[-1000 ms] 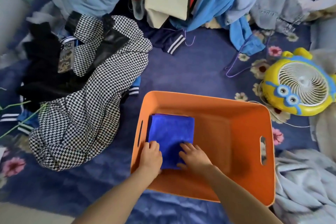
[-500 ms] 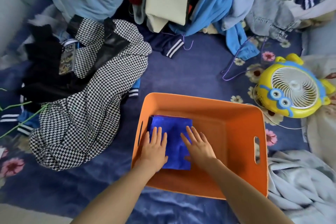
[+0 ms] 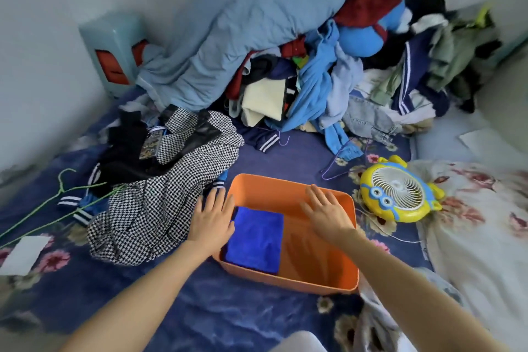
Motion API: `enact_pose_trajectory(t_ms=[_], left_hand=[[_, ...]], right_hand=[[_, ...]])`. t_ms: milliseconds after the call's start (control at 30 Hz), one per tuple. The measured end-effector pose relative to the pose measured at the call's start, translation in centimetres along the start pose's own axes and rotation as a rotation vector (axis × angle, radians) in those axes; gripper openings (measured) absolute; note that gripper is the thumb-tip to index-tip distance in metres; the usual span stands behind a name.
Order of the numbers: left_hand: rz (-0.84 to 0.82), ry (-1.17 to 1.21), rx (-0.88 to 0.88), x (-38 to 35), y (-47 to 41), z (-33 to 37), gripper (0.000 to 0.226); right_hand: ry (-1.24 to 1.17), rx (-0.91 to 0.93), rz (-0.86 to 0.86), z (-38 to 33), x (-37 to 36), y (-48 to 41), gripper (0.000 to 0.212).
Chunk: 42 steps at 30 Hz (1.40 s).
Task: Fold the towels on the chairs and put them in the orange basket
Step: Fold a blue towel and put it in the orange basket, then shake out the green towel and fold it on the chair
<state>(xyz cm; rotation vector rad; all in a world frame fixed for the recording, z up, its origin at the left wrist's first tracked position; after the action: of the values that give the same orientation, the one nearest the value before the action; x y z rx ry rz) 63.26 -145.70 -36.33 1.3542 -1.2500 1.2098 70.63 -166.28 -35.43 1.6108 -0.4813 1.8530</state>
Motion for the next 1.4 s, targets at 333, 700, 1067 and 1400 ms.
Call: enact_pose_trajectory(t_ms=[333,700,1067,1400], left_hand=[[0.178,-0.041,0.487,7.7,14.4,-4.1,0.076],[0.133,-0.181,1.13,9.5,45.4,-9.4,0.068],[0.173,-0.341,1.687,10.1,80.3,1.0,0.075],[0.085,-0.283,1.891,6.8,91.9,3.9,0.055]], right_hand=[[0.133,0.372,0.145,-7.0,9.7,-0.3,0.059],[0.215,1.0,0.482,-33.9,16.6,6.2,0.071],[0.197,1.547,0.516,-58.9,17.8,27.0,0.07],[0.115,1.695,0.439,-67.8,14.9,34.0,0.066]])
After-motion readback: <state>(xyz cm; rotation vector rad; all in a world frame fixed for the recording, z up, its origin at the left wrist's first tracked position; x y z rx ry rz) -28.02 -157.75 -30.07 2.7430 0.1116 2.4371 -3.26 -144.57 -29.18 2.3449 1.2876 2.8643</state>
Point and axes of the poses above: each hand's wrist, its own y-axis away from the middle knuckle, its own x-axis out of the back of the hand, z = x × y, the point moved 7 cm from there along -y, towards the middle knuckle, and after that the axes turned 3 degrees about x, right-handed, at the moved point
